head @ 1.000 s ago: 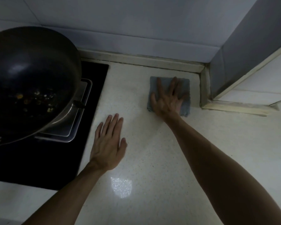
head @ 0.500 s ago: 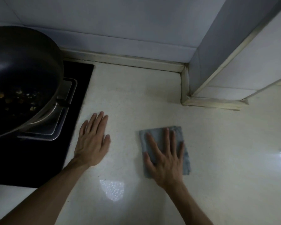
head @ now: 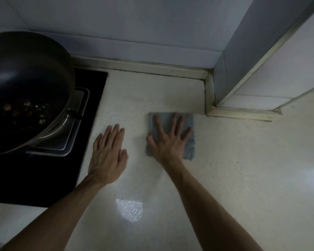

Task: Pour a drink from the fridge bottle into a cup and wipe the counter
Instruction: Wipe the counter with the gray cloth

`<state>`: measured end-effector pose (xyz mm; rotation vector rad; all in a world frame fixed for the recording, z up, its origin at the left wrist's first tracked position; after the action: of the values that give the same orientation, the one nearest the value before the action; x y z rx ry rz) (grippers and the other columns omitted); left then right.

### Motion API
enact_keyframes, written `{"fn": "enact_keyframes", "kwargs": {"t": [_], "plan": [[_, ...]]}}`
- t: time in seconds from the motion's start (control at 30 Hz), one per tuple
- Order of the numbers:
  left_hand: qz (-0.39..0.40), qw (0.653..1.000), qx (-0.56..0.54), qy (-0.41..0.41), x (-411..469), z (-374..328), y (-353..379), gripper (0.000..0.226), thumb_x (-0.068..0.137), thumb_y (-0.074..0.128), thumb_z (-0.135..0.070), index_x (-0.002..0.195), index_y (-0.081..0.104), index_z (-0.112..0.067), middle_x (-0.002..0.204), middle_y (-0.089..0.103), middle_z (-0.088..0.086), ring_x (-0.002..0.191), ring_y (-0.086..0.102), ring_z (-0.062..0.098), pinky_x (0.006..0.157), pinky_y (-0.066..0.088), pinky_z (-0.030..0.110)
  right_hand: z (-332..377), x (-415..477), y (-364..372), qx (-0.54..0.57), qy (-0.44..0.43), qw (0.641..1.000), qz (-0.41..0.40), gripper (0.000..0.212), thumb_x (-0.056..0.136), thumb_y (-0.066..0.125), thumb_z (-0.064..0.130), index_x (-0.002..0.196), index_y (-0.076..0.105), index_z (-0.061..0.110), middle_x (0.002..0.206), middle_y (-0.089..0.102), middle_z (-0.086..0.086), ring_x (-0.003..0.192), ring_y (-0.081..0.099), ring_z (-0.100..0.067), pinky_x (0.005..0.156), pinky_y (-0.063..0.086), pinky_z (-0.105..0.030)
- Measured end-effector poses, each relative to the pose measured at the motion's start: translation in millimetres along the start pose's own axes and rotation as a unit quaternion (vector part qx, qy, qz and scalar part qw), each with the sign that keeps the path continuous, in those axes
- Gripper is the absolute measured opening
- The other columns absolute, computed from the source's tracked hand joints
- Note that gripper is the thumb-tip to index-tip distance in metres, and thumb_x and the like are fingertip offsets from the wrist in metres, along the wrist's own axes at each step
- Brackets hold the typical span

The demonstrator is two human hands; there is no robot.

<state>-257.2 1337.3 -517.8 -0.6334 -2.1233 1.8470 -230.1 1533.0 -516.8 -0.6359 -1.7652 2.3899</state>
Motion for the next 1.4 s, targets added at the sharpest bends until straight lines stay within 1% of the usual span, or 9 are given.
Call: {"fn": "enact_keyframes", "kwargs": {"t": [0.13, 0.27, 0.37, 0.57, 0.73, 0.93, 1.13, 1.23, 1.4], "plan": [[0.004, 1.0, 0.013, 0.002, -0.8, 1.3, 0.6, 0.066, 0.091, 0.024, -0.037, 0.152, 0.02, -0.013, 0.161, 0.013, 0.006, 0.149, 0.008, 0.022, 0.119, 0.016, 0.047, 41.2, -49.2, 25.8, 0.018, -0.095, 0.995, -0.001, 0.075, 0.091, 0.021, 0.073, 0.152, -0.01, 0.041, 0.158, -0.029, -0.012, 0.144, -0.028, -0.034, 0.111, -0.017, -0.063], [0.005, 1.0, 0.012, 0.01, -0.9, 3.7, 1.5, 0.065, 0.093, 0.022, -0.037, 0.153, 0.019, -0.013, 0.161, 0.012, 0.006, 0.149, 0.008, 0.023, 0.119, 0.014, 0.047, 15.9, -94.2, 33.0, 0.021, -0.108, 0.994, -0.004, 0.073, 0.091, 0.023, 0.071, 0.153, -0.006, 0.043, 0.161, -0.02, -0.009, 0.147, -0.021, -0.031, 0.113, -0.013, -0.061], [-0.001, 1.0, 0.018, 0.012, -1.2, 3.9, 1.5, 0.065, 0.093, 0.022, -0.037, 0.153, 0.02, -0.012, 0.161, 0.013, 0.006, 0.149, 0.009, 0.023, 0.119, 0.013, 0.046, -29.5, -113.0, 22.9, 0.023, -0.056, 0.998, 0.006, 0.074, 0.089, 0.021, 0.072, 0.149, -0.013, 0.048, 0.16, -0.026, -0.004, 0.146, -0.026, -0.026, 0.114, -0.018, -0.057], [0.0, 1.0, 0.015, 0.006, -1.6, 1.2, 1.3, 0.065, 0.093, 0.022, -0.037, 0.153, 0.019, -0.011, 0.161, 0.013, 0.007, 0.149, 0.009, 0.023, 0.12, 0.013, 0.047, -153.9, -105.6, -11.8, 0.028, 0.141, 0.989, -0.038, 0.08, 0.077, 0.004, 0.081, 0.147, -0.017, 0.05, 0.161, -0.025, -0.002, 0.148, -0.021, -0.025, 0.118, -0.008, -0.058], [0.002, 1.0, 0.006, 0.001, -1.0, 1.3, 3.3, 0.065, 0.092, 0.024, -0.036, 0.153, 0.018, -0.013, 0.162, 0.011, 0.006, 0.149, 0.005, 0.021, 0.12, 0.012, 0.046, -149.7, -46.7, -23.4, 0.043, 0.18, 0.981, -0.053, 0.093, 0.069, 0.006, 0.084, 0.149, -0.017, 0.044, 0.159, -0.028, -0.006, 0.146, -0.023, -0.031, 0.113, -0.011, -0.066], [-0.002, 1.0, 0.002, 0.0, -2.3, 0.4, 1.9, 0.065, 0.092, 0.023, -0.035, 0.153, 0.017, -0.013, 0.161, 0.011, 0.005, 0.15, 0.004, 0.02, 0.12, 0.012, 0.046, -57.3, -6.1, -13.8, 0.035, 0.085, 0.995, -0.036, 0.087, 0.078, 0.017, 0.078, 0.149, -0.018, 0.043, 0.155, -0.037, -0.009, 0.142, -0.032, -0.035, 0.11, -0.011, -0.069], [-0.004, 1.0, 0.007, 0.006, -1.2, 1.5, 2.0, 0.066, 0.092, 0.022, -0.038, 0.152, 0.02, -0.013, 0.161, 0.013, 0.007, 0.149, 0.007, 0.022, 0.119, 0.014, 0.046, 26.5, -36.2, 16.7, 0.029, -0.01, 1.0, 0.001, 0.084, 0.088, 0.026, 0.075, 0.149, -0.02, 0.041, 0.154, -0.037, -0.01, 0.14, -0.036, -0.034, 0.109, -0.019, -0.066], [-0.001, 1.0, 0.01, 0.008, -1.1, 2.4, 3.5, 0.067, 0.092, 0.018, -0.039, 0.153, 0.018, -0.012, 0.161, 0.012, 0.008, 0.149, 0.007, 0.023, 0.119, 0.014, 0.048, 31.3, -75.4, 30.7, 0.057, -0.058, 0.997, -0.003, 0.08, 0.089, 0.025, 0.074, 0.151, -0.014, 0.041, 0.157, -0.032, -0.009, 0.142, -0.033, -0.031, 0.11, -0.022, -0.063], [0.002, 1.0, 0.021, 0.003, -1.5, 2.6, 4.2, 0.068, 0.092, 0.017, -0.041, 0.153, 0.014, -0.013, 0.161, 0.009, 0.007, 0.149, 0.004, 0.022, 0.12, 0.013, 0.047, -10.8, -133.4, 38.3, 0.038, -0.051, 0.997, -0.037, 0.075, 0.091, 0.028, 0.071, 0.153, -0.001, 0.042, 0.163, -0.011, -0.008, 0.149, -0.015, -0.029, 0.114, -0.007, -0.061]]}}
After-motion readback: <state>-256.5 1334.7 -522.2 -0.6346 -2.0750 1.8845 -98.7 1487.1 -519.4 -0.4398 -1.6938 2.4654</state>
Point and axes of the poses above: each hand's wrist, its own x-axis towards the middle knuckle, its own y-axis out of the palm, z = x × y, the point moved 3 cm from there along x, towards the middle knuckle
